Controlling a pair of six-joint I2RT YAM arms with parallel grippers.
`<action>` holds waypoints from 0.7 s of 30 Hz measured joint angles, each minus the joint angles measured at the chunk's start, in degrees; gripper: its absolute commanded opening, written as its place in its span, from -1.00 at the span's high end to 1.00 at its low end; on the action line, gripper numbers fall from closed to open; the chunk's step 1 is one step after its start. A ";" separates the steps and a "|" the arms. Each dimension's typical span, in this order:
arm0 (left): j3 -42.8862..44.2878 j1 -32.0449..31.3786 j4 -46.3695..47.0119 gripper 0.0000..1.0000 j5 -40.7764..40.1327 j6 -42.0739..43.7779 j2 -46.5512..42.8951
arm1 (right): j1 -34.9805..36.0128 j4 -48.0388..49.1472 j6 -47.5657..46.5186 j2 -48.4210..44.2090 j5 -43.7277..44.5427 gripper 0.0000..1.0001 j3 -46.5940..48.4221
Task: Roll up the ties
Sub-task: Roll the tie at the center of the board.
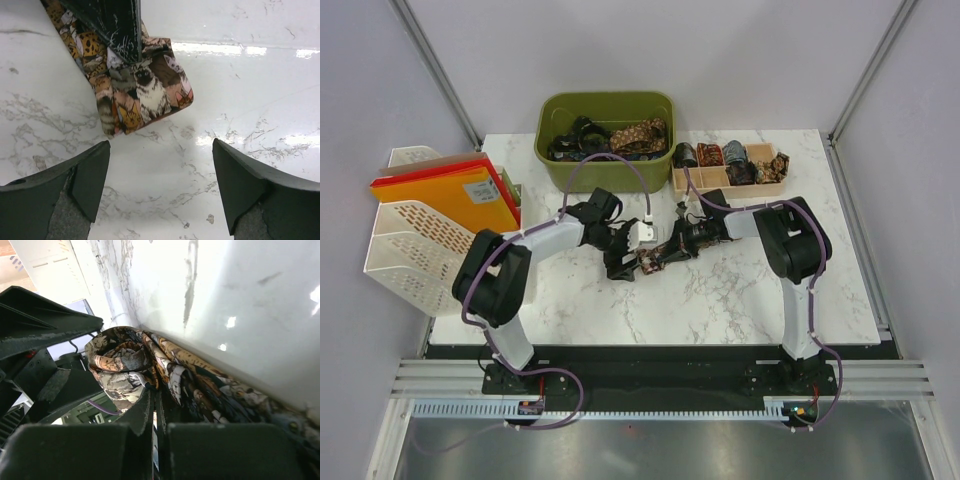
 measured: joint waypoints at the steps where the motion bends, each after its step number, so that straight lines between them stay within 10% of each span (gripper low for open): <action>1: -1.27 0.22 1.38 -0.81 -0.17 -0.50 -0.98 | -0.09 -0.04 0.02 0.09 -0.07 1.00 0.00; 21: -2.91 -3.76 12.26 -0.75 -6.23 -8.13 -0.83 | -0.55 0.04 1.57 0.83 -0.66 1.00 0.00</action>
